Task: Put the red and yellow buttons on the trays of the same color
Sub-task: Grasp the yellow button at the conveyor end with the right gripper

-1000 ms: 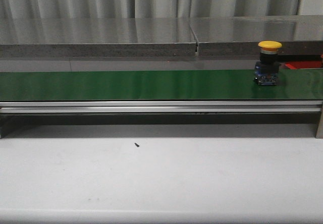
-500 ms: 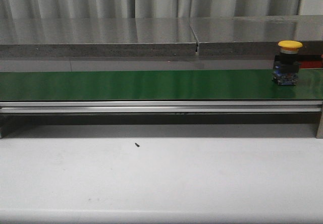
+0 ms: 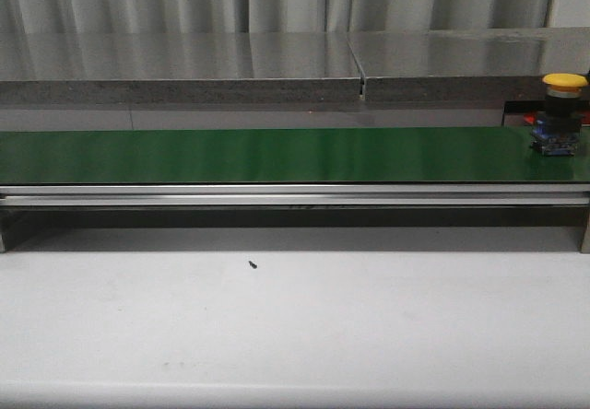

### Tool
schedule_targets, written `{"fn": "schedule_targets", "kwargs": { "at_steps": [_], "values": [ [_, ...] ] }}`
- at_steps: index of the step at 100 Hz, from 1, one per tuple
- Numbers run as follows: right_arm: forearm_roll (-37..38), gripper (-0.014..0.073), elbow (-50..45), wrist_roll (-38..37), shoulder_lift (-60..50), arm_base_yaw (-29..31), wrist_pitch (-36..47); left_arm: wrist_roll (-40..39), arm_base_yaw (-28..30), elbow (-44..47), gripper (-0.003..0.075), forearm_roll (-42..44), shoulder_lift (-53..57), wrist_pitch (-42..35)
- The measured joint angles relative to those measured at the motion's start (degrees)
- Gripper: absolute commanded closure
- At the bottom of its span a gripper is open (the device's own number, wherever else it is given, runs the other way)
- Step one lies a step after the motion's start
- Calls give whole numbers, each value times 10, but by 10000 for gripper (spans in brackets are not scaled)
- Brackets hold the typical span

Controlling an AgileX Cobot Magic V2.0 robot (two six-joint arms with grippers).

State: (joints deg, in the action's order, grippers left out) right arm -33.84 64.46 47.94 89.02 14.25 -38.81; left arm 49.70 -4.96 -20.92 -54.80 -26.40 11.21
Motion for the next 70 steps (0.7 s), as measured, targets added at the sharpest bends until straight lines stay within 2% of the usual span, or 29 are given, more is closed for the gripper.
{"fn": "schedule_targets", "kwargs": {
  "at_steps": [14,48,58,70],
  "values": [
    [-1,49,1,1,25,0,25,0,0,0,739,0,0,0],
    [-11,58,70,3,90,0,41,0,0,0,739,0,0,0],
    [-11,125,86,3,112,0,41,0,0,0,739,0,0,0],
    [-12,270,94,3,125,0,41,0,0,0,739,0,0,0]
  ]
}}
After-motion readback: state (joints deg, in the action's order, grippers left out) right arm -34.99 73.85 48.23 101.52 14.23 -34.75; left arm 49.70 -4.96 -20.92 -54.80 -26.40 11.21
